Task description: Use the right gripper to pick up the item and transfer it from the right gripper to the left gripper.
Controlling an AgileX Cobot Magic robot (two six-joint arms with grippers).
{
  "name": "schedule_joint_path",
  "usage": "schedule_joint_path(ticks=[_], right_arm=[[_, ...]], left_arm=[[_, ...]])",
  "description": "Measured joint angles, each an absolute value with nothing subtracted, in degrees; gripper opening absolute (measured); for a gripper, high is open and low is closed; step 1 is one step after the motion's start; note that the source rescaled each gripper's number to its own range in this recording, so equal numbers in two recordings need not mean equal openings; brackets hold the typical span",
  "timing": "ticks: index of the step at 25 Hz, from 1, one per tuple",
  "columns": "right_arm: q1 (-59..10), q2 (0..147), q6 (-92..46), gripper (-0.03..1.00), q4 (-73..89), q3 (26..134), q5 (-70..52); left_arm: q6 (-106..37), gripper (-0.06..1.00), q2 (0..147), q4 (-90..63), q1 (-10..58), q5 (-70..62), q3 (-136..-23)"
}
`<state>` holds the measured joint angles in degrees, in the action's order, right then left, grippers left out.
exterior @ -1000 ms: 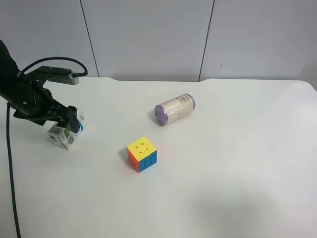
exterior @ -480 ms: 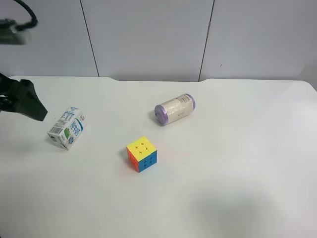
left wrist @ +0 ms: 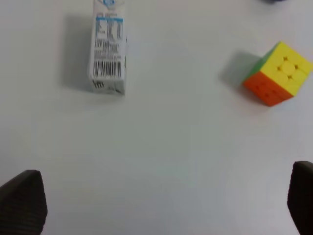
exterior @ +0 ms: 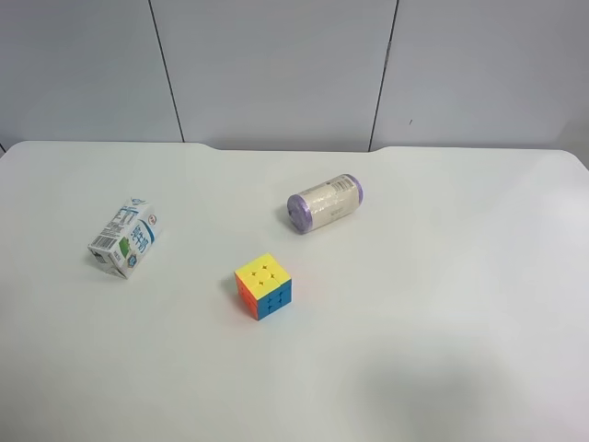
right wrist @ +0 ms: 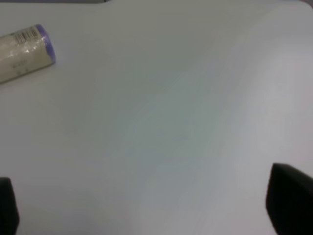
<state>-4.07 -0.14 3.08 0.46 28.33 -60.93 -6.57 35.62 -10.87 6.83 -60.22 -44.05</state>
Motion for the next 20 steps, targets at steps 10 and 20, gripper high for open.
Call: schedule_joint_path(ticks=[10, 20], right_arm=[[-4.07, -0.14, 3.08, 1.0, 0.46, 28.33, -60.93], [-4.07, -0.14, 3.08, 1.0, 0.46, 28.33, -60.93]], left_arm=[[-0.72, 1.0, 8.8, -5.75, 6.83, -60.96, -35.73], [4.06, 1.0, -0.14, 2.58, 6.83, -62.31, -30.71]])
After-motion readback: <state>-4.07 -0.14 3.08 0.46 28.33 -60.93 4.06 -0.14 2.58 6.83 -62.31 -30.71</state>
